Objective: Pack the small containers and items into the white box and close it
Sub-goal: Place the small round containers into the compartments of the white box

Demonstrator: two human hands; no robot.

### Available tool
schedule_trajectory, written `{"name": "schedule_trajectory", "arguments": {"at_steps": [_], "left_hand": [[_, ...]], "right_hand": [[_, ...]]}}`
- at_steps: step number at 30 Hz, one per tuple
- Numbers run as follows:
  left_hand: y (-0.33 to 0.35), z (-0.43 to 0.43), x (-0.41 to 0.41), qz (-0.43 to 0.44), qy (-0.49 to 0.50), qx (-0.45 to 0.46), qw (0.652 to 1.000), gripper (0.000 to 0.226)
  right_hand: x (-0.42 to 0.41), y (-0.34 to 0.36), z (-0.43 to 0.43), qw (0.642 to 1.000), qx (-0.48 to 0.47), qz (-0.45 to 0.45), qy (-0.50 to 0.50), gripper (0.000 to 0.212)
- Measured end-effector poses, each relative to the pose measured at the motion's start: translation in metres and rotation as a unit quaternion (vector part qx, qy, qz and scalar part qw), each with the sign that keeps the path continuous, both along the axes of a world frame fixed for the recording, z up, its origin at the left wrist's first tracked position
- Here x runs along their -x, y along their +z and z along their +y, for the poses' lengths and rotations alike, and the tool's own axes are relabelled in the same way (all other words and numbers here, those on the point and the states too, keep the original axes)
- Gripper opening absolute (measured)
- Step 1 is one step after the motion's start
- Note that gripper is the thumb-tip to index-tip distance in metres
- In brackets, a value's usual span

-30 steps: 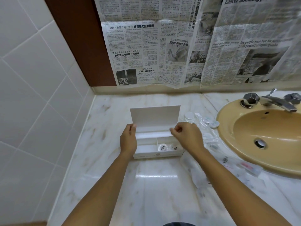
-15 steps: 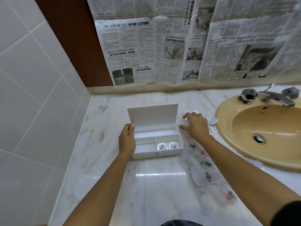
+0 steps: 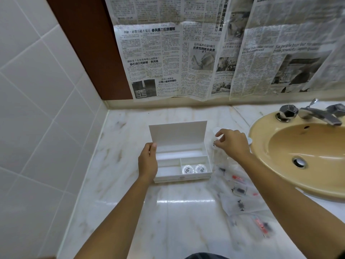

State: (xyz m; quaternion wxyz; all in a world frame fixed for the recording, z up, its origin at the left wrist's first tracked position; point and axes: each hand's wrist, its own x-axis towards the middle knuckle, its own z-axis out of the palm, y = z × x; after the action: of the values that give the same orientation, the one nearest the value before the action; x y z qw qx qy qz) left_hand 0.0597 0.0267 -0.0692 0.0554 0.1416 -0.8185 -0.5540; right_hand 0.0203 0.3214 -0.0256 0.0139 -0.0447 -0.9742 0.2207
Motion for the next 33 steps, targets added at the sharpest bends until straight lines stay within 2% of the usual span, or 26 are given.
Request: {"name": "schedule_trajectory", "arguments": {"at_steps": [4,6,9,11,16,20,24,29,33], "left_hand": [[0.000,0.000,0.000,-0.002,0.001,0.003,1.000,0.030],[0.000,0.000,0.001,-0.004,0.001,0.003,1.000,0.030],[-0.002,0.000,0.001,-0.002,0.002,0.005,1.000,0.030],[-0.003,-0.001,0.001,-0.002,0.002,0.006,1.000,0.030],[-0.002,-0.001,0.001,-0.002,-0.001,0.011,1.000,0.031],[-0.001,0.000,0.000,0.001,-0.002,0.017,1.000,0.030],[-0.001,0.000,0.000,0.001,-0.002,0.017,1.000,0.030],[-0.002,0.000,0.001,-0.002,0.000,0.007,1.000,0.031],[-0.002,0.000,0.001,0.002,-0.003,0.007,1.000,0.031]], "right_hand": [[-0.013,0.017,0.009,0.986,0.159,-0.024,-0.051,0.010],[-0.020,0.024,0.010,0.971,0.225,-0.019,-0.076,0.015],[-0.032,0.030,0.011,0.966,0.245,-0.024,-0.084,0.032],[-0.038,0.032,0.012,0.967,0.237,-0.035,-0.083,0.036],[-0.049,0.046,0.006,0.954,0.289,-0.041,-0.073,0.019],[-0.055,0.058,-0.012,0.934,0.350,-0.071,0.011,0.012],[-0.061,0.047,-0.040,0.952,0.275,-0.098,0.093,0.006],[-0.066,0.019,-0.073,0.985,0.111,-0.075,0.111,0.009],[-0.068,0.009,-0.088,0.992,0.017,-0.039,0.115,0.010]]}}
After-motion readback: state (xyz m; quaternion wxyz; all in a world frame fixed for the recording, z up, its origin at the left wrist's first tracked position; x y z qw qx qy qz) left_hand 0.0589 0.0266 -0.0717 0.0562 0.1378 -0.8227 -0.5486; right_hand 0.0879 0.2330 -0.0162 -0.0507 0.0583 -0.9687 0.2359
